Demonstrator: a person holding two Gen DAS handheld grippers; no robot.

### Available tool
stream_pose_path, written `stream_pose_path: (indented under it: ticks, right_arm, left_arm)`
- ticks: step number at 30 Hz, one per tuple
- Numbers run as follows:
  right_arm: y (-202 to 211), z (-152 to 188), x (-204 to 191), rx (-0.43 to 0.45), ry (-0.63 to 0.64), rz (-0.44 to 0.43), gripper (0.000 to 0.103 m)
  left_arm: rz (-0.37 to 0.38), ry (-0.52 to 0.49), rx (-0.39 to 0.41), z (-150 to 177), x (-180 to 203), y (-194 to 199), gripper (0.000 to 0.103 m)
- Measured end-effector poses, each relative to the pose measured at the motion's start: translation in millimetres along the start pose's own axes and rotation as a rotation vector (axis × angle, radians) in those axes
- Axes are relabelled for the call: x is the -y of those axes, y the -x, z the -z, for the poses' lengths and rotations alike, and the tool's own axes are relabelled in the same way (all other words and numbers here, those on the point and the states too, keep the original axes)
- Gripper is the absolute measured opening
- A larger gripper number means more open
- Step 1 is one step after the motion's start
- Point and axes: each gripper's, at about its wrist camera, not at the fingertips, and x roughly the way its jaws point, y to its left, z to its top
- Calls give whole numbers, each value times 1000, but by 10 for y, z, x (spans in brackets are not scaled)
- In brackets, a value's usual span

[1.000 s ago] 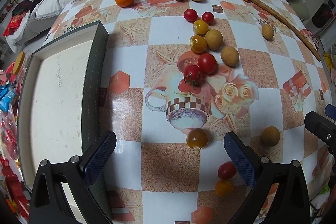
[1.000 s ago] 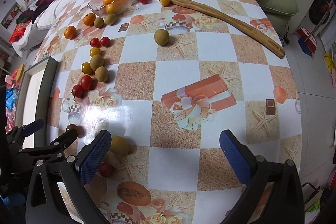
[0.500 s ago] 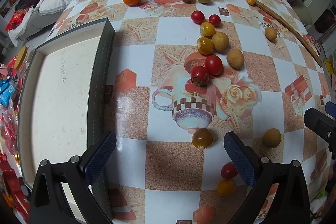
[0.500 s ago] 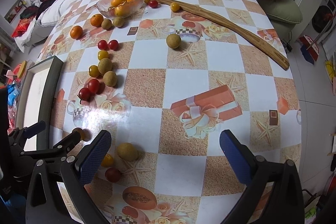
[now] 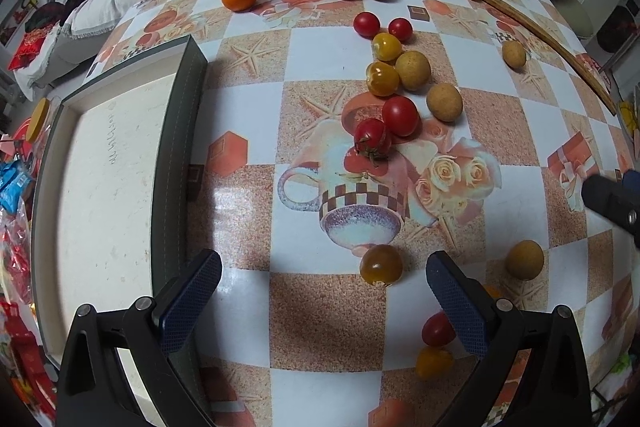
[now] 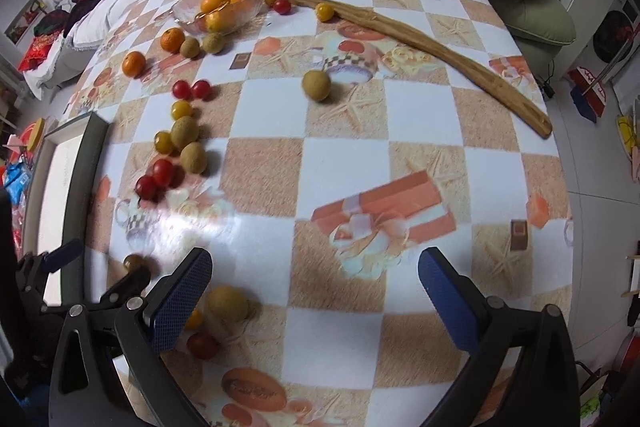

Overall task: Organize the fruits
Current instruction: 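Grasp a yellow tomato with the left tool while the right tool grasps a brown fruit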

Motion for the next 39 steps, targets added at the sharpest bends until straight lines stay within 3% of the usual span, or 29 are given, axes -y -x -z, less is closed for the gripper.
stream_pose_path:
  ticks: [7, 9, 14, 17, 20, 22, 23, 27, 30, 34, 39]
  right_arm:
    - [-175, -286, 124, 16, 13, 24, 103]
    - [-250, -406, 158, 24, 17, 26, 102]
    - [-442, -684, 180, 30, 28, 10, 96]
    - [-556, -832, 145, 31, 47, -2, 85]
    - [-674, -952, 86, 24, 75, -7, 76]
    - [-745, -1004, 44, 15, 95, -5, 64]
    - [-760, -1027, 18, 21, 109, 7, 64]
    - [-771, -1090, -39, 39, 153, 25, 27]
    - [-743, -1088, 0, 29, 126, -14, 27]
    - [-643, -985, -7, 22, 116, -71, 27]
    - [-483, -736, -22, -2, 92, -122, 27]
  left_arm:
    - [-13, 12, 4, 0, 55, -29, 103]
    - [-17, 15, 1, 1, 70, -51, 90]
    - [-16, 44, -26, -5, 100, -118, 88]
    - [-26, 47, -20, -13, 120, -110, 88]
    - [-14, 65, -20, -19, 160, -97, 81]
    - [-9, 80, -24, -11, 176, -89, 77]
    - [-11, 87, -23, -2, 183, -84, 77]
    - [37, 101, -21, 36, 220, -42, 56]
    - [60, 78, -22, 57, 288, 8, 30]
    - [114, 97, -29, 60, 235, 46, 23]
    - [146, 94, -21, 61, 134, 93, 23]
